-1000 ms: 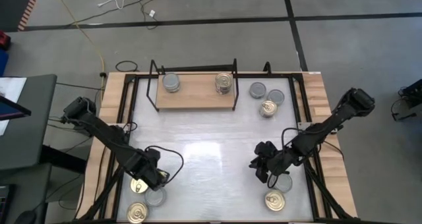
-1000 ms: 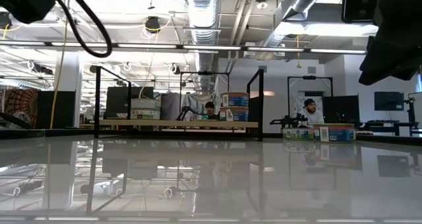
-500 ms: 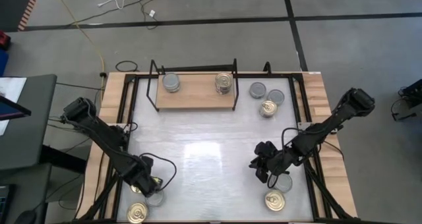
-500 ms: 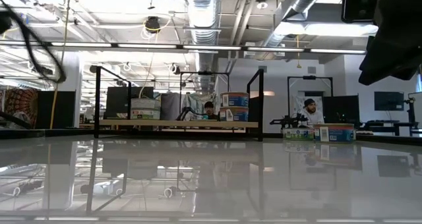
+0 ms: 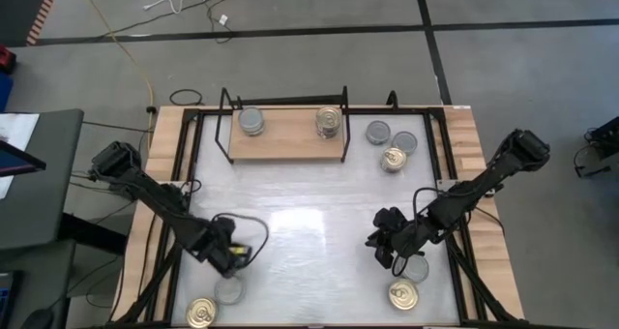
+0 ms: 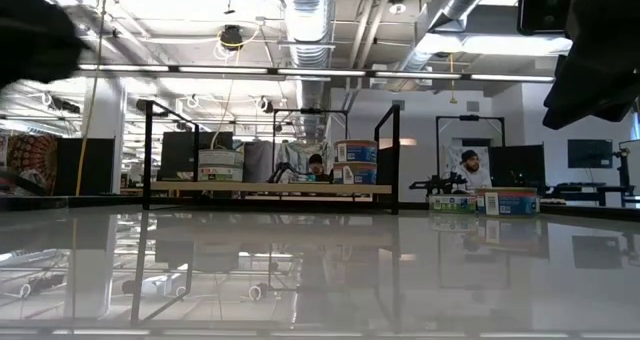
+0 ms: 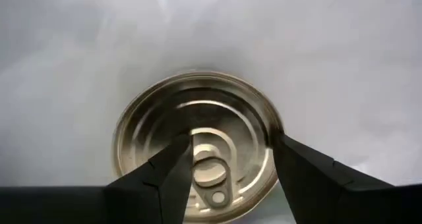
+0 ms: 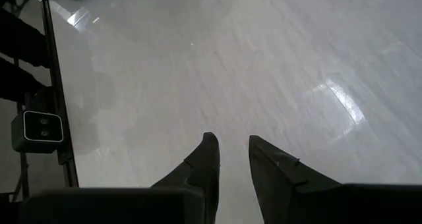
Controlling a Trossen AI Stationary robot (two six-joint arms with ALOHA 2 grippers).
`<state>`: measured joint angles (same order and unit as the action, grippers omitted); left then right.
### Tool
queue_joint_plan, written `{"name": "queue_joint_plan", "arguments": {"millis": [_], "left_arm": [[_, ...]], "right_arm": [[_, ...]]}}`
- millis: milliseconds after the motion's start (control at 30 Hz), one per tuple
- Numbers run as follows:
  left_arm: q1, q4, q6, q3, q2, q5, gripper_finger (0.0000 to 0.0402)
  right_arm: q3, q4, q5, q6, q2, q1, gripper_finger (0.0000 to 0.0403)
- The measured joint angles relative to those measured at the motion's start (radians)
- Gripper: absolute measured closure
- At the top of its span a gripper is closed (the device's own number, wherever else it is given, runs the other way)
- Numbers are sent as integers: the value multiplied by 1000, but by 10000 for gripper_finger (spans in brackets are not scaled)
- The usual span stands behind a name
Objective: Stack canned seafood by type on shelf
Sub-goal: Put the blue tuna can on the shelf
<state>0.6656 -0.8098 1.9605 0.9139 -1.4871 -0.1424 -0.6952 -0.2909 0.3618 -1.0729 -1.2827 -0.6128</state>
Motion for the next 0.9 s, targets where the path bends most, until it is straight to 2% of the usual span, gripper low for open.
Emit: {"name": "queue_joint_plan", "arguments": {"millis": [133,233,367,433,567,900], "left_arm": [[-93,188,-153,-5,-5,-151,198],[-163,464,-364,-7,-7,-252,198],[-242,856,-706,-5,-5,-273,198],[-271,981,-793,-4,-3,-273,198],[-301,982,-807,-4,23,-264,198],[-294,697,-693,-4,30,-246,198]], "right_arm": [[0,0,0,0,0,0,295],[0,0,0,0,0,0,295],[0,0,1,0,0,0,295],[0,1,1,-1,0,-1,295],[0,1,1,-19,0,-3,295],[0,8,3,-112,0,-2,295]]}}
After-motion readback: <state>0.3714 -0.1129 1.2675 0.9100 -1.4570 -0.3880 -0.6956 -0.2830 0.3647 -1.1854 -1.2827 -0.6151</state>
